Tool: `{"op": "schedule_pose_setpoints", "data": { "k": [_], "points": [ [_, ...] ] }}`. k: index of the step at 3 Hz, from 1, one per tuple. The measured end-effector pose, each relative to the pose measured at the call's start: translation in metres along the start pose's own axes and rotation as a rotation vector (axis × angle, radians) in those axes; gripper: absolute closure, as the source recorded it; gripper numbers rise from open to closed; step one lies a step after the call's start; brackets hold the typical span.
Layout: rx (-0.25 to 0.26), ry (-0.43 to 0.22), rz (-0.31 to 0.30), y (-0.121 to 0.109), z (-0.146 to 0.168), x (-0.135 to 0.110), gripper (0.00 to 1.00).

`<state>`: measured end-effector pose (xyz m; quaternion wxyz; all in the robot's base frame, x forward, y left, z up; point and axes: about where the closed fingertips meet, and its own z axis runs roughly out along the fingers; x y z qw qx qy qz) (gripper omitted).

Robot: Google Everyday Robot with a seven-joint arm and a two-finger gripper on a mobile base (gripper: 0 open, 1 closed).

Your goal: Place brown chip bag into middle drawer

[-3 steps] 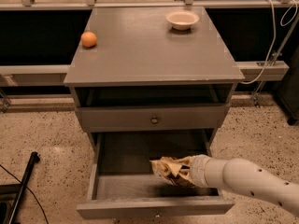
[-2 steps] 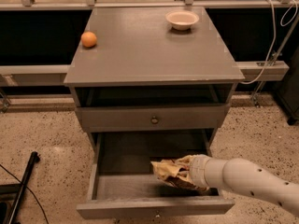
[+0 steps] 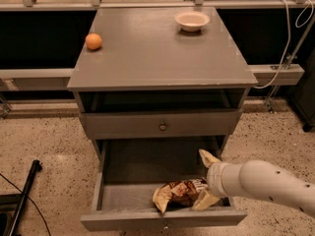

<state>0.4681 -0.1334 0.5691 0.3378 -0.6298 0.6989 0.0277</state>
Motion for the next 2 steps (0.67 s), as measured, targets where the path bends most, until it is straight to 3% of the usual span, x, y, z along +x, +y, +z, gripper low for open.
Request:
{"op": "schedule_pose_setpoints", "data": {
  "k": [1,2],
  "points": [
    [0.045,0.082,0.086,-0.0126,-0.0416,-0.0052,0.00],
    [0.045,0.078,0.069,-0.0143,-0.0399,-0.0081,0.00]
  ]
}}
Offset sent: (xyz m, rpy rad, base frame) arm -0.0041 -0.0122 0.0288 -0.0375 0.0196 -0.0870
